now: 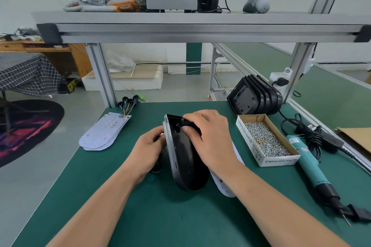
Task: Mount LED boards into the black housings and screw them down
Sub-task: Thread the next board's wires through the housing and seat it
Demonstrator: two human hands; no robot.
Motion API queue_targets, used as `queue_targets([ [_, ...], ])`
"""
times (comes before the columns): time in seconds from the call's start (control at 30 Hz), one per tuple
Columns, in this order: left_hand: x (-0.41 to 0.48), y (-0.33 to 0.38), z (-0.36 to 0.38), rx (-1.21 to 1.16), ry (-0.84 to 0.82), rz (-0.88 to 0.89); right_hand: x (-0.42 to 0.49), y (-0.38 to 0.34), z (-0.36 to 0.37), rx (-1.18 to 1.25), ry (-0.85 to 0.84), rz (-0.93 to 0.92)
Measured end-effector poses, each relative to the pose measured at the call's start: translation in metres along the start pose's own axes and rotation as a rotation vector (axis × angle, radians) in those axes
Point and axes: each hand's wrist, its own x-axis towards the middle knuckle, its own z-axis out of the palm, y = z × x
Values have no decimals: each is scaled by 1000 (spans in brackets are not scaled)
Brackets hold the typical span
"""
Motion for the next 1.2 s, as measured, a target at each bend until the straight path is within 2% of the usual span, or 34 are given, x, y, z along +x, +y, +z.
queue_targets([
  [0.07, 0, 0, 0, -10, 7, -8, 1, -1, -2, -34, -11, -64],
  [0.2, -1, 3, 0, -33, -5, -23, 8, -5, -10, -71, -135, -143],
  [0.37, -2, 7, -2, -66, -18, -33, 6, -5, -5, 200, -199, 17],
  [0.47, -4, 6, -2, -106, -52, -19, 6, -3, -2, 225, -230, 89],
  [0.57, -3, 4, -4, -124, -61, -23, 8, -2, 0, 183, -271, 69],
  [0.73, 0, -3, -8, -124, -75, -6, 6, 3, 2, 103, -284, 21],
  [0.83, 2, -6, -8, -135, -55, 11, 6, 2, 4, 55, -235, -31],
  [0.97, 3, -8, -6, -153, -36, -2, 5, 1, 1, 179, -242, -27],
  [1.07, 2, -8, -3, -201, -60, -14, 5, 2, -1, 286, -252, 57],
  [1.2, 2, -10, -2, -216, -102, -25, 6, -1, 1, 289, -226, 87],
])
